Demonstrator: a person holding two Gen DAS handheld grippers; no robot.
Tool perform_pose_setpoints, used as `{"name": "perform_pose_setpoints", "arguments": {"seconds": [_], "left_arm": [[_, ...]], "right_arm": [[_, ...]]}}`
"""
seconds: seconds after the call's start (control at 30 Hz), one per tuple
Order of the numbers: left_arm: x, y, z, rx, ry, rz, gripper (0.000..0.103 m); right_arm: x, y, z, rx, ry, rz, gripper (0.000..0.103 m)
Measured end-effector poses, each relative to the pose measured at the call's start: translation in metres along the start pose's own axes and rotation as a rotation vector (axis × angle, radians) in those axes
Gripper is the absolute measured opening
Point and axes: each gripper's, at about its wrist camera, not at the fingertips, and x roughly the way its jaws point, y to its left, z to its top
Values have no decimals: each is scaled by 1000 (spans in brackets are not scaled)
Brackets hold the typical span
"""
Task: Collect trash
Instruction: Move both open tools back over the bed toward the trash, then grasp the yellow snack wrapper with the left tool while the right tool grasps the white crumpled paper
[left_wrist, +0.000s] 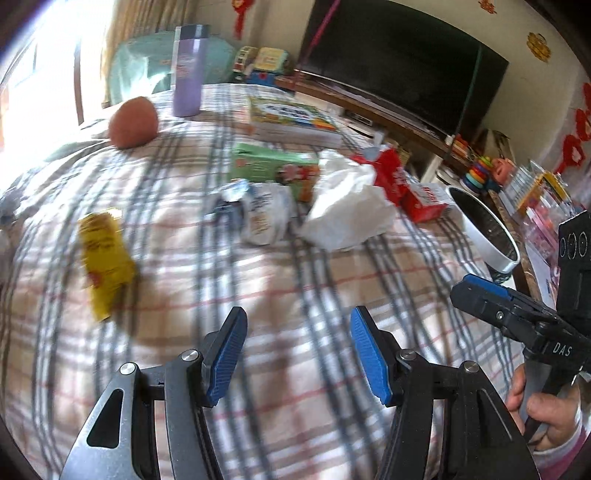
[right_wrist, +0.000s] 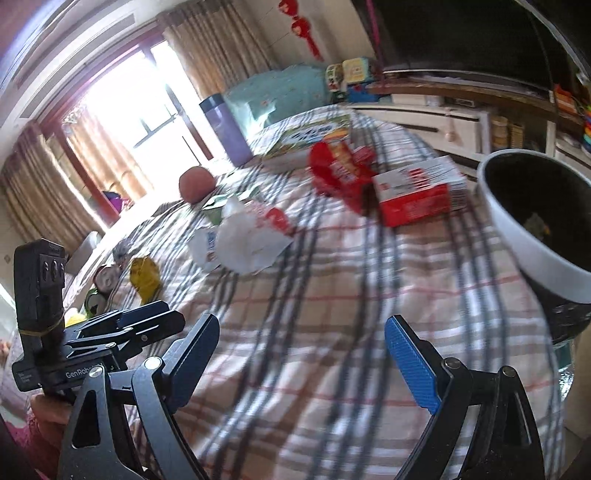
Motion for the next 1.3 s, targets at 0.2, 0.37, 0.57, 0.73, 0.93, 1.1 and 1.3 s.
{"name": "perform_pose_setpoints", "arguments": {"seconds": [0.2,0.37,0.57,0.73,0.93,1.1,1.3], "left_arm": [[-14,27,-9,-56,-4,36,58],[-29,52,-10,-123,-27,68,58],[-40,80,-5,-193,-62,113,58],[-32,97,3,-250,-60,111,60],[-17,113,15,-275,-61,121,60],[2,121,22,-273,-58,108,58],[20,124,26,-254,-35,86,40]], "right_arm": [[15,25,0,-37,17,37,92],[30,52,1,-95,32,67,92],[55,77,6,-140,57,102,79],[69,90,15,-156,61,126,70],[89,101,30,-179,47,125,70],[109,106,38,-200,50,93,70],[136,100,41,-170,113,59,37]]}}
